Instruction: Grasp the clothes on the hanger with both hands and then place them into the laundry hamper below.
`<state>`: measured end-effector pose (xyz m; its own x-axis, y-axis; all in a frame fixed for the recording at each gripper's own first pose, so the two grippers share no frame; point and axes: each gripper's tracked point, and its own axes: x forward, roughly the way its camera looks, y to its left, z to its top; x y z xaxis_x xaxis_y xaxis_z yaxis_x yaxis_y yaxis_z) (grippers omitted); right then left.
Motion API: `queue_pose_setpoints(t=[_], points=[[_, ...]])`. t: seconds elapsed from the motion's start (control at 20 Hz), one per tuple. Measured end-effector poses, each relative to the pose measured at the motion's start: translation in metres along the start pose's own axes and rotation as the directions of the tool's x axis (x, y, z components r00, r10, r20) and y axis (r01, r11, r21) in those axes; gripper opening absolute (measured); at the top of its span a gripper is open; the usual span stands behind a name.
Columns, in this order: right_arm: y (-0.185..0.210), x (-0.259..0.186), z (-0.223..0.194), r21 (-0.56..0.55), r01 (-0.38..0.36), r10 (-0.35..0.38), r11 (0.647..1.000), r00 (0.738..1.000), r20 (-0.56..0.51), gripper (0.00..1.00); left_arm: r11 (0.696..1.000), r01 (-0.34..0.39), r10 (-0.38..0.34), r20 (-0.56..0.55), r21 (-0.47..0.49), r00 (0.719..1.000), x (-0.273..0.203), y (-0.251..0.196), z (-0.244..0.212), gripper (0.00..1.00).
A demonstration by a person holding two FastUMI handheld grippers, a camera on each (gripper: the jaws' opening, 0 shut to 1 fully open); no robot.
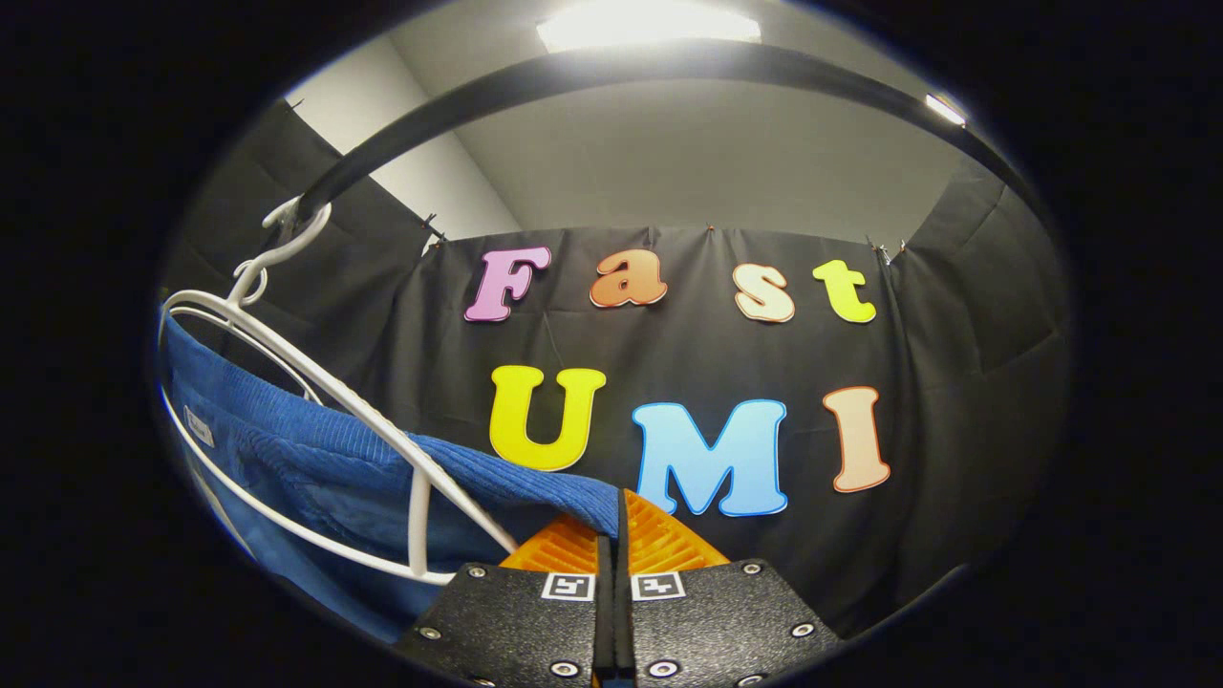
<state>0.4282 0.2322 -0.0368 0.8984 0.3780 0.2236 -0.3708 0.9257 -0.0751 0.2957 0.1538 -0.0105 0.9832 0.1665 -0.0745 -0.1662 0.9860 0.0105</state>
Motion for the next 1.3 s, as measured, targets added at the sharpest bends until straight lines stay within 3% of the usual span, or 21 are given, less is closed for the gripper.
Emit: queue_pose_setpoints(t=[0.35, 0.8, 1.3], points=[[-0.006, -0.002, -0.017, -0.014, 0.006, -0.007, 1.0, 0.999, -0.035, 0.0, 0.998, 0.018, -0.021, -0.047, -0.063, 0.999, 0.013, -0.005, -0.028, 0.01], [-0.008, -0.021, -0.046, -0.01, 0.005, -0.006, 1.0, 0.994, -0.106, 0.0, 0.998, -0.008, -0.001, -0.122, -0.067, 0.993, 0.003, -0.005, -0.065, 0.01], [-0.012, -0.053, -0.075, 0.017, -0.006, 0.009, 1.0, 0.98, -0.201, 0.0, 0.996, -0.038, 0.022, -0.202, -0.077, 0.979, -0.035, -0.014, -0.111, 0.02]])
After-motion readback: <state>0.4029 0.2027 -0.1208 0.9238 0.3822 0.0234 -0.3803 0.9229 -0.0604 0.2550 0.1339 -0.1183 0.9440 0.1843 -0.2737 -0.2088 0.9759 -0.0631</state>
